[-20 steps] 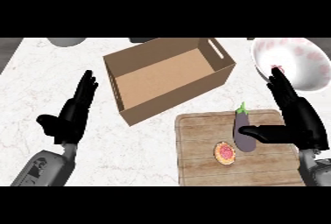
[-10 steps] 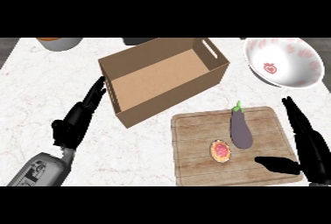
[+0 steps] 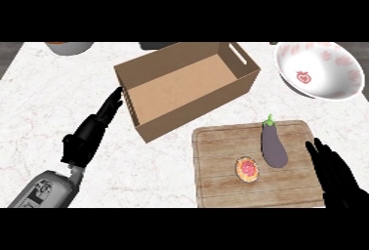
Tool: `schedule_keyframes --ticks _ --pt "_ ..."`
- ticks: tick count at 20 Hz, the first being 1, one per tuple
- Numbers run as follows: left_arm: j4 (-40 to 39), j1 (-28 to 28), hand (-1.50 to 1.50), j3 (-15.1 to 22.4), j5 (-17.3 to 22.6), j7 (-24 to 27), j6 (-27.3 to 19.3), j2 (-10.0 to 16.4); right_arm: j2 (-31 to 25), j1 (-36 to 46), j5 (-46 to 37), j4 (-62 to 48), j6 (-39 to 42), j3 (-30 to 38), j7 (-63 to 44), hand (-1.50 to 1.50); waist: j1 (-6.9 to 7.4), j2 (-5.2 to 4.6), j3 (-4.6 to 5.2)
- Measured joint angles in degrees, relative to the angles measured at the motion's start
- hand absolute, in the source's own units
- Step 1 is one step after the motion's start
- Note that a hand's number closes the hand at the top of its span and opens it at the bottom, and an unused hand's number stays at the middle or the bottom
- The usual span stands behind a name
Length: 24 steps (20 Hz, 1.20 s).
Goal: Pick the cupcake from the cutting board and place it in the cardboard box
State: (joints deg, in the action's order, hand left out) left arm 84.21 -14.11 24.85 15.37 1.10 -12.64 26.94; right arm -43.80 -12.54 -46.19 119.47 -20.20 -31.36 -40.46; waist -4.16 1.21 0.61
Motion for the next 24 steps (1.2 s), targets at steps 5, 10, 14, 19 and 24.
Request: schedule_keyframes --ticks 5,10,14,19,24 --pt "1.25 -0.15 0.0 1.43 -0.94 -0.62 0.61 -0.89 2.65 -0.75 -3.63 12.69 11.98 -5.43 -15.47 -1.5 2.19 -0.57 -0.14" --pt "1.96 -0.59 0.0 1.18 -1.41 -1.29 1.55 -1.43 10.29 3.56 -4.8 13.68 19.42 -11.0 -23.43 -1.5 3.53 -0.9 -0.32" --pt "1.66 -0.35 0.0 1.33 -2.41 -1.16 2.37 -2.55 17.71 8.72 -5.94 12.21 22.88 -11.75 -26.04 -1.5 4.12 -1.09 -0.42" --pt "2.74 -0.98 0.0 0.52 -3.3 -3.23 2.43 -3.47 23.69 11.57 -7.9 8.45 25.99 -10.8 -25.9 -1.5 4.26 -1.16 -0.5" --pt "1.62 -0.72 0.0 -0.32 -4.25 -2.22 3.33 -4.32 27.32 9.99 -9.74 3.72 27.11 -10.01 -24.62 -1.5 4.14 -1.2 -0.54"
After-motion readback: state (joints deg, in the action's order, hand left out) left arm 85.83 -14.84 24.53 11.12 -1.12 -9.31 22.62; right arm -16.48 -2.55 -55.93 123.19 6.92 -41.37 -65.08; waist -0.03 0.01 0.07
